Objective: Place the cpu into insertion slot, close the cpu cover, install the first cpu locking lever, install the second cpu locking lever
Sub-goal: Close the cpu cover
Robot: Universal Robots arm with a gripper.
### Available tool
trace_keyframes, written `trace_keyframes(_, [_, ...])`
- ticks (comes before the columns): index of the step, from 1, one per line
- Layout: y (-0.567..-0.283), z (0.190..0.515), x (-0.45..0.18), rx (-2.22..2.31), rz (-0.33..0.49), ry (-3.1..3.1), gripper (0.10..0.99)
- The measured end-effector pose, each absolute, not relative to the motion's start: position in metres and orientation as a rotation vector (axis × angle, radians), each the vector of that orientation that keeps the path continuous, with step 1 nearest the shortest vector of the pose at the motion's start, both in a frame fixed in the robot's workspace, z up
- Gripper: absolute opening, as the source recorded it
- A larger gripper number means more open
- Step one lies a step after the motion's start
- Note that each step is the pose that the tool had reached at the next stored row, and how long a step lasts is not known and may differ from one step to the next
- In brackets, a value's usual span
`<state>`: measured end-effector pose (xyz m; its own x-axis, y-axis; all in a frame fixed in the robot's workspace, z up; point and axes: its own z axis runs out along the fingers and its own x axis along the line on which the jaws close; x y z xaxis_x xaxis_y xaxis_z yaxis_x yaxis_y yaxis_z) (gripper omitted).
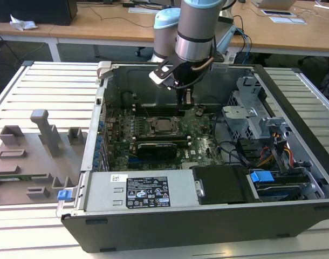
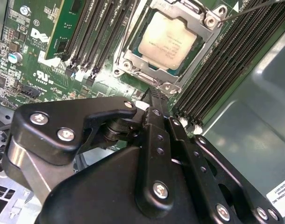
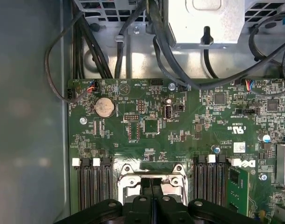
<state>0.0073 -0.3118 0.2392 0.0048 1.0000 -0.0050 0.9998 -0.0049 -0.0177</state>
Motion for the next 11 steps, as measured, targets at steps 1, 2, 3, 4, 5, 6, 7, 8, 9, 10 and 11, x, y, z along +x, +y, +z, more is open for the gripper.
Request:
trace_keyframes(1, [-0.3118,0.2391,0.0067,-2.22,0.025,-2.21,0.106])
trace_keyframes(2, [-0.3118,0.239,0.0058,-2.22,0.025,-2.21,0.106])
trace_keyframes(3, [-0.3118,0.2389,0.0053,-2.22,0.025,-2.21,0.106])
trace_keyframes(4, [-0.3118,0.2388,0.0047,-2.22,0.025,-2.21,0.106])
trace_keyframes(5, [-0.3118,0.2387,0.0041,-2.22,0.025,-2.21,0.106])
trace_keyframes(6, [-0.3118,0.2386,0.0037,-2.22,0.025,-2.21,0.106])
trace_keyframes(7, [-0.3118,0.2385,0.0032,-2.22,0.025,-2.21,0.106])
trace_keyframes(8, [-0.3118,0.2385,0.0026,-2.22,0.025,-2.21,0.106])
trace_keyframes(9, [-0.3118,0.2384,0.0021,-2.22,0.025,-2.21,0.106])
trace_keyframes(10, [-0.3118,0.2383,0.0015,-2.22,0.025,-2.21,0.106])
trace_keyframes(11, [-0.3118,0.2382,0.0009,-2.22,0.025,-2.21,0.106])
